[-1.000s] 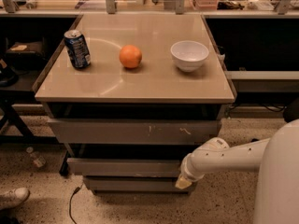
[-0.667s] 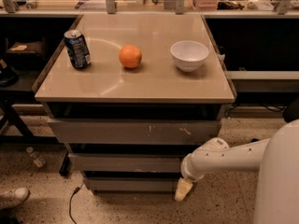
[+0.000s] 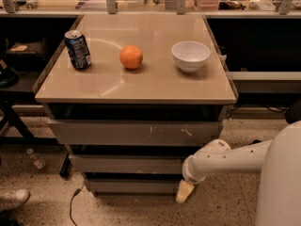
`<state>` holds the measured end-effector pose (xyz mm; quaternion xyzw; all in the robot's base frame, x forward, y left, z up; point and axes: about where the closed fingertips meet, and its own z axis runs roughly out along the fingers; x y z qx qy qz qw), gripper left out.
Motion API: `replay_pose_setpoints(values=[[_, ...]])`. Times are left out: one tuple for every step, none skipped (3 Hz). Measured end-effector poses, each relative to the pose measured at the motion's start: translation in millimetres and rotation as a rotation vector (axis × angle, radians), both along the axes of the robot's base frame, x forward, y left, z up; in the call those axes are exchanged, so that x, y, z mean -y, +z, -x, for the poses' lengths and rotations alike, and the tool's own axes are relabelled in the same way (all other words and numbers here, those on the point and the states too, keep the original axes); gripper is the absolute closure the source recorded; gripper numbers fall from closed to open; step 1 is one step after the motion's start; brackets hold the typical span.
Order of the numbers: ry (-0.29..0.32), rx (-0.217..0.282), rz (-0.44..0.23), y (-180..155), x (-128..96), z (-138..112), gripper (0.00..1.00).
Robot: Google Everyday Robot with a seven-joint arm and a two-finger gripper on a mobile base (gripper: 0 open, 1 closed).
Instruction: Close middle drawer
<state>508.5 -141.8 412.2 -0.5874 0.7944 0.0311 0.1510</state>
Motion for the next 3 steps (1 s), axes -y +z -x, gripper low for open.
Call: replay_pose_setpoints(values=[[-0.082,-0.024,0.023,9.1,23.0,21.9,0.00],[-0.280,-0.060,0.152,44.5,117.9,92.7,0.00],[-0.526,-0.193,0.284,77.9,179.7,206.1,0.00]])
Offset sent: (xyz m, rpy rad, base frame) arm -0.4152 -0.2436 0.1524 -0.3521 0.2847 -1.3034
